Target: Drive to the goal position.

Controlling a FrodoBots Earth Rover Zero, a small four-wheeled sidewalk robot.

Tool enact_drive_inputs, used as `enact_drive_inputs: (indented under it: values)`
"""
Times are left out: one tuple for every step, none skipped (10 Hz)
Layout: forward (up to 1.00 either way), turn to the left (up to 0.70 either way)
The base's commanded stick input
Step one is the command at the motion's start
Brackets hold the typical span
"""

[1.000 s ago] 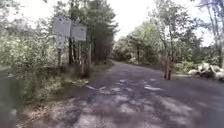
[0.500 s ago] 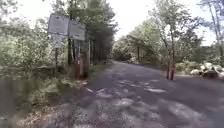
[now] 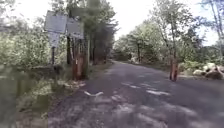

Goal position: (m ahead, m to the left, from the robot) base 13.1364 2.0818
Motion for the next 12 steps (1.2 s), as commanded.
enact_drive_inputs:
  values:
    - [0.45, 0.0]
    - [0.45, 0.0]
    - [0.45, 0.0]
    - [0.45, 0.0]
    - [0.45, -0.11]
    - [0.45, -0.27]
    - [0.45, -0.23]
    - [0.45, -0.12]
    - [0.45, -0.01]
    - [0.45, 0.0]
    - [0.45, 0.0]
    - [0.45, 0.0]
